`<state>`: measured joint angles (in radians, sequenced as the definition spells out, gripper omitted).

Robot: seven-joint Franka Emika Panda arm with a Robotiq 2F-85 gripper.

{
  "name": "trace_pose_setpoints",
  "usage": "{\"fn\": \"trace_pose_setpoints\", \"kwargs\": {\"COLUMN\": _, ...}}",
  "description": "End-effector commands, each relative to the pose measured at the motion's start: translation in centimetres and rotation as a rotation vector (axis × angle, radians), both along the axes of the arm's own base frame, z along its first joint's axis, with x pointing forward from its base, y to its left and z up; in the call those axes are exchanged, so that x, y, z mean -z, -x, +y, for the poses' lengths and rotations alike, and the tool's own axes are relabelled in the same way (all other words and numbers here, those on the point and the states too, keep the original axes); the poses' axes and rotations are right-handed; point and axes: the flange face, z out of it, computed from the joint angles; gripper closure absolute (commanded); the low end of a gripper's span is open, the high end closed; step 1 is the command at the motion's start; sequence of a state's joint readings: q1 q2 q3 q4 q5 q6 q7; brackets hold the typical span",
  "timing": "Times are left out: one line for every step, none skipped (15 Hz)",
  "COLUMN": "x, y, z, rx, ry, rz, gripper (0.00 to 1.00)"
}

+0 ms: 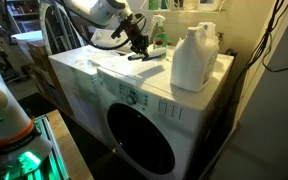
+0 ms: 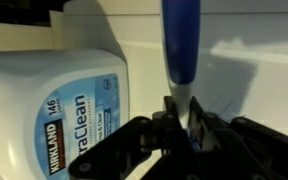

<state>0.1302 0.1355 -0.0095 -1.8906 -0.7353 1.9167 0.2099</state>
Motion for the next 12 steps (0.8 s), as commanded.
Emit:
{"fn": "trace_pose_setpoints", "kwargs": {"x": -1.0, "y": 0.6, "z": 0.2, "rx": 0.037, "ry": 0.195, "rz": 0.014, "gripper": 0.96}}
{"fn": "trace_pose_setpoints", "kwargs": {"x": -1.0, "y": 0.6, "z": 0.3, "rx": 0.042, "ry": 0.248, "rz": 0.020, "gripper": 0.96}}
{"fn": "trace_pose_setpoints", "kwargs": {"x": -0.9, "y": 0.5, "z": 0.1, "rx": 0.058, "ry": 0.304, "rz": 0.016, "gripper": 0.96}}
{"fn": "trace_pose_setpoints", "kwargs": {"x": -0.6, "y": 0.4, "z": 0.0, "rx": 0.068, "ry": 0.354, "rz": 0.024, "gripper": 0.96}}
{"fn": "trace_pose_setpoints", "kwargs": {"x": -0.2, "y": 0.3, "z": 0.1, "rx": 0.075, "ry": 0.398, "rz": 0.030, "gripper": 0.96}}
{"fn": "trace_pose_setpoints", "kwargs": {"x": 0.5, "y": 0.1, "z": 0.2, "rx": 0.070, "ry": 0.432, "rz": 0.042, "gripper": 0.96}}
{"fn": "trace_pose_setpoints", "kwargs": {"x": 1.2, "y": -0.2, "z": 0.3, "rx": 0.065, "ry": 0.474, "rz": 0.048, "gripper": 0.96}}
{"fn": "trace_pose_setpoints", "kwargs": {"x": 1.9, "y": -0.6, "z": 0.5, "rx": 0.042, "ry": 0.508, "rz": 0.045, "gripper": 0.96}}
{"fn": "trace_pose_setpoints", "kwargs": {"x": 2.6, "y": -0.8, "z": 0.5, "rx": 0.028, "ry": 0.520, "rz": 0.039, "gripper": 0.96}}
{"fn": "trace_pose_setpoints", "kwargs": {"x": 1.6, "y": -0.1, "z": 0.4, "rx": 0.031, "ry": 0.462, "rz": 0.050, "gripper": 0.84}}
{"fn": "trace_pose_setpoints", "kwargs": {"x": 2.3, "y": -0.4, "z": 0.5, "rx": 0.023, "ry": 0.480, "rz": 0.050, "gripper": 0.84}}
{"fn": "trace_pose_setpoints", "kwargs": {"x": 2.9, "y": -0.5, "z": 0.6, "rx": 0.019, "ry": 0.489, "rz": 0.053, "gripper": 0.84}}
